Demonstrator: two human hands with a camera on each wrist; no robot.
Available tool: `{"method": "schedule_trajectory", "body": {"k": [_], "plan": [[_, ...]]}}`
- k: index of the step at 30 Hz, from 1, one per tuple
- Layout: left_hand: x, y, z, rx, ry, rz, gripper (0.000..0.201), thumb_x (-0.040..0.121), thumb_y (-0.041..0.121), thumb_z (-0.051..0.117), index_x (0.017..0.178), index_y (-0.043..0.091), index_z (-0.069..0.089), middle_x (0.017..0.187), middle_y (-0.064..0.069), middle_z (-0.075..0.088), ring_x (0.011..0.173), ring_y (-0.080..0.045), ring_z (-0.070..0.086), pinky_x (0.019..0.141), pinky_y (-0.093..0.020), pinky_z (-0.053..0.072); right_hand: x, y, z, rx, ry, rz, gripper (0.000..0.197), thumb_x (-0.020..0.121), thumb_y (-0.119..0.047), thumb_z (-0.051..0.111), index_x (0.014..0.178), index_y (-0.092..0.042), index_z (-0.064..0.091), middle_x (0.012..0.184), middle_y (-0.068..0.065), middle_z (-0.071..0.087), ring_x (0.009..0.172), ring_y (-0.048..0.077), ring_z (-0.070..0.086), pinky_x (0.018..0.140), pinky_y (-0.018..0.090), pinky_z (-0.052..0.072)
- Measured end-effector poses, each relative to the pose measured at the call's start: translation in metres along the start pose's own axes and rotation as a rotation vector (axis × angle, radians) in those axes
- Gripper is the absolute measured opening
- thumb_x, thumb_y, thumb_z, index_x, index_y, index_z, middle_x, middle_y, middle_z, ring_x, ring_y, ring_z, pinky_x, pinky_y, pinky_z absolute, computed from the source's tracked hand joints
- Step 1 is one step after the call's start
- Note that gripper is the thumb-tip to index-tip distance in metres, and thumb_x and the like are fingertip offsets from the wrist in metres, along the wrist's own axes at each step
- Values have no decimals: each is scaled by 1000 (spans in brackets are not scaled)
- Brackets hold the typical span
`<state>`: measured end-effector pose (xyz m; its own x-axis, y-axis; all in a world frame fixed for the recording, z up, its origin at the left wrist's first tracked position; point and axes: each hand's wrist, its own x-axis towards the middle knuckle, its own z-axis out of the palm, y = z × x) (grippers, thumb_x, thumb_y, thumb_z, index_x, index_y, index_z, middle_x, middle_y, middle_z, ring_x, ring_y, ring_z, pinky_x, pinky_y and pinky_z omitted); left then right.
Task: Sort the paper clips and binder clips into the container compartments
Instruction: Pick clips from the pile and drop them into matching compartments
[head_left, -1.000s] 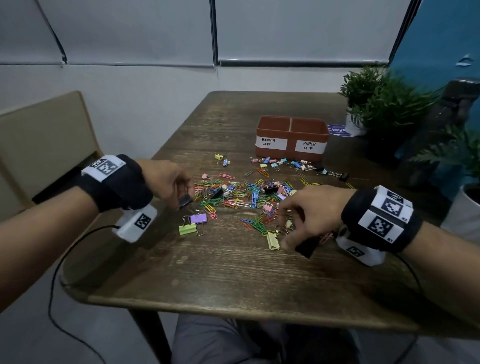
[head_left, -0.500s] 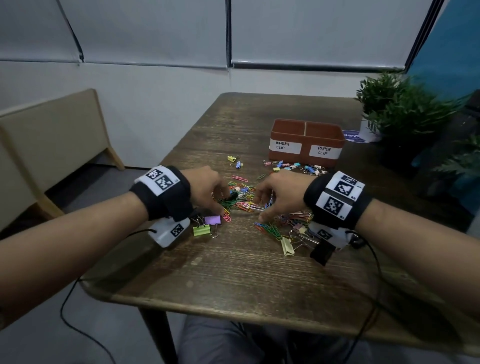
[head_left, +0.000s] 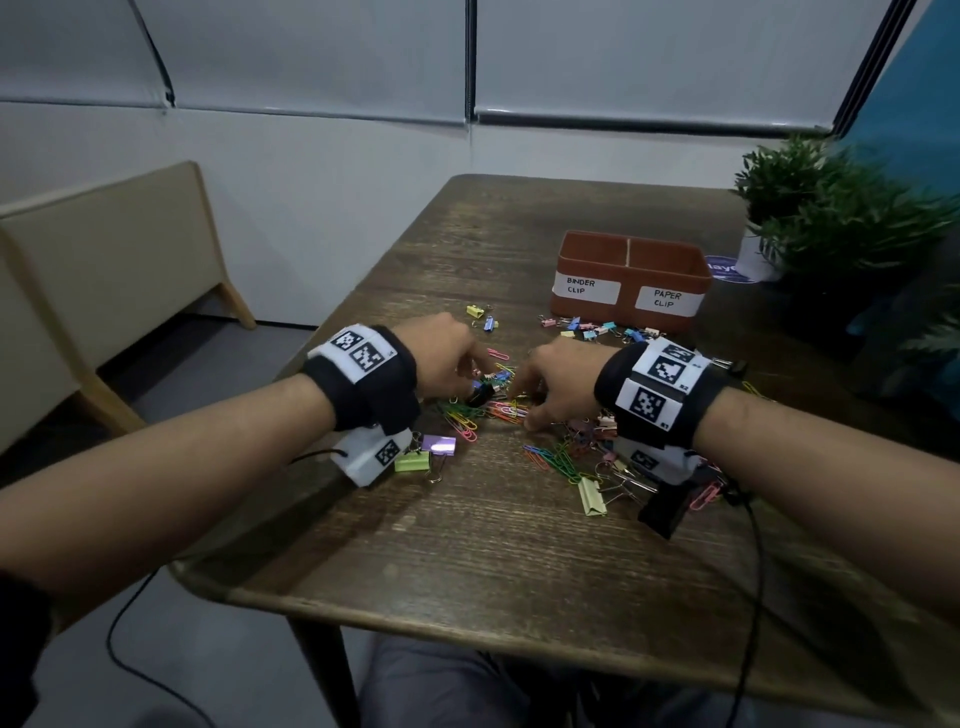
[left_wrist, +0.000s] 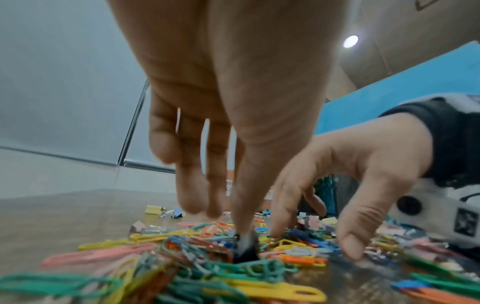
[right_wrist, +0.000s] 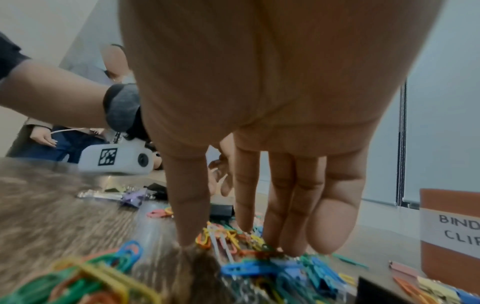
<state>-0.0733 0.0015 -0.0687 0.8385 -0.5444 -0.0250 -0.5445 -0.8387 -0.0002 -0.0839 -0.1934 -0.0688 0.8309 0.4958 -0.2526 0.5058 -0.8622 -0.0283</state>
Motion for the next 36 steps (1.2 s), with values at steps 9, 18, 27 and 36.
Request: {"method": "schedule_trajectory", "body": {"k": [9, 18, 27, 36], "plan": [[19, -8, 7, -65, -62, 81, 34, 77, 42, 75, 107, 27, 69, 88, 12, 65, 75, -8, 59, 67, -23, 45, 4, 6, 7, 50, 12, -25, 47, 82, -40, 77, 126, -29, 65, 112, -3, 66, 96, 15, 61, 85, 30, 52], [-7, -46, -15, -377, 98, -190, 8, 82, 33, 71, 89, 30, 71, 84, 13, 72, 81, -2, 66, 77, -23, 48, 0, 11, 10, 98, 76, -3, 46, 76, -43, 81, 119, -31, 68, 101, -8, 64, 97, 15, 63, 78, 29, 52], [-23, -49, 3, -40, -107, -213, 44, 80, 46, 73, 121, 34, 61, 109, 12, 60, 97, -11, 58, 79, -27, 44, 5, 1, 8, 87, 43, -32, 60, 76, -48, 80, 129, -25, 65, 118, -2, 68, 105, 16, 63, 91, 34, 53], [-7, -7, 1, -54, -199, 45, 57, 70, 49, 82, 122, 31, 65, 111, 13, 68, 86, -3, 57, 79, -23, 47, 12, -2, 11, 70, 52, -18, 40, 81, -34, 80, 117, -20, 71, 92, -4, 61, 84, 15, 58, 72, 28, 46]]}}
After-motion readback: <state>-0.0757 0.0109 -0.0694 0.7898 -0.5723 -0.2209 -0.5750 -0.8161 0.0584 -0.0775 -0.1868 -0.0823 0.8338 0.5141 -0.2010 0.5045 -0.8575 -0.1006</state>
